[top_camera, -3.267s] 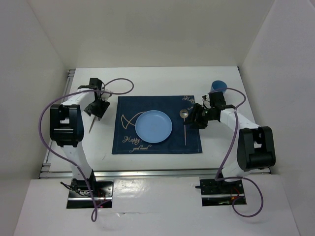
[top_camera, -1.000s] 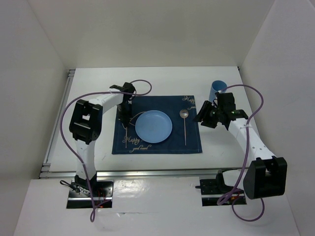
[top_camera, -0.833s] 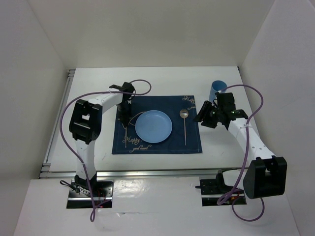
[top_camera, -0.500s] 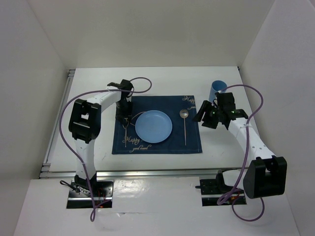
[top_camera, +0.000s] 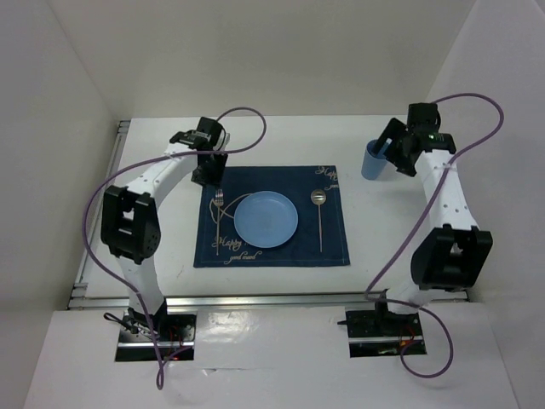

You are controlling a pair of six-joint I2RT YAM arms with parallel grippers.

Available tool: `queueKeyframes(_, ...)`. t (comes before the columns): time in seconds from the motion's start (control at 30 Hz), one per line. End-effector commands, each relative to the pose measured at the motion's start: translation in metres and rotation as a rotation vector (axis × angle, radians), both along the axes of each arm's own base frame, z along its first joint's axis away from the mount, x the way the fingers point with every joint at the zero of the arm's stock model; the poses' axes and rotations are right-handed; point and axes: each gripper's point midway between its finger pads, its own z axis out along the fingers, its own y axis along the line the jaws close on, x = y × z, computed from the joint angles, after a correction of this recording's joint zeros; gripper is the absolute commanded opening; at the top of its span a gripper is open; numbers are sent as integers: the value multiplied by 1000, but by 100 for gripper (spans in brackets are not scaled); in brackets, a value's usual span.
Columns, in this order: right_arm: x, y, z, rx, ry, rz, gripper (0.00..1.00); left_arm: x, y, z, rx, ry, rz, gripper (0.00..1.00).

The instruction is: Set the dinner table for one person

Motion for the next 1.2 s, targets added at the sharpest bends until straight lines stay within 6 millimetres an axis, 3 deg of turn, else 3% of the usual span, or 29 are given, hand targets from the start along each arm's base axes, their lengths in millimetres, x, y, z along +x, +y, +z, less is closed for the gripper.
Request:
queueKeyframes(0.0, 25, -50, 3, -98, -7, -123, 91, 14, -7, 49, 0, -158, -151, 50)
queueKeyframes(0.03, 38, -57, -14, -95, 25, -132, 91, 15, -2, 53, 22, -173, -149, 50)
queueKeyframes(0.07, 47, -58, -19, -95, 33, -132, 91, 16, 2, 54, 48, -178, -154, 50)
queueKeyframes(0.1, 62, -63, -7, -112, 1, -134, 90, 17, 5, 54, 66, -181, -145, 50)
queueKeyframes(0.13, 71, -66, -26, -116, 45, -139, 90, 18, 14, 56, 116, -190, -133, 50)
queueKeyframes(0.2, 84, -74, -25, -137, 44, -158, 90, 20, 21, 57, 155, -196, -123, 48)
queueKeyframes(0.43, 106, -76, -74, -111, 116, -128, 79, 10, 38, 51, 168, -144, -64, 48)
queueKeyframes(0.5, 109, -76, -85, -110, 130, -127, 66, 6, 39, 49, 168, -127, -57, 48)
queueKeyframes(0.53, 113, -77, -87, -111, 124, -128, 48, 6, 39, 49, 168, -127, -57, 48)
queueKeyframes(0.6, 113, -77, -87, -111, 124, -128, 25, 6, 43, 52, 169, -125, -48, 47)
queueKeyframes(0.63, 110, -78, -85, -119, 124, -134, 5, 6, 43, 52, 169, -125, -48, 47)
queueKeyframes(0.67, 113, -79, -78, -131, 102, -124, 0, 6, 43, 54, 169, -125, -48, 47)
queueKeyframes(0.73, 109, -78, -65, -148, 83, -92, 0, 6, 43, 54, 169, -125, -48, 47)
queueKeyframes(0.8, 110, -64, -49, -170, 51, -28, 0, 6, 45, 54, 179, -127, -44, 47)
queueKeyframes(0.83, 110, -47, -42, -195, 47, 12, 0, 6, 45, 54, 179, -127, -44, 47)
queueKeyframes(0.9, 110, -29, -16, -246, 7, 48, 0, 7, 49, 54, 179, -126, -35, 47)
queueKeyframes(1.0, 108, 29, 2, -267, -29, 184, 0, 5, 51, 51, 173, -114, -31, 47)
queueKeyframes(1.03, 104, 54, 0, -267, -22, 235, 0, 5, 55, 51, 173, -114, -22, 47)
queueKeyframes(1.17, 99, 110, -12, -227, -13, 359, 0, 2, 56, 44, 179, -87, -24, 47)
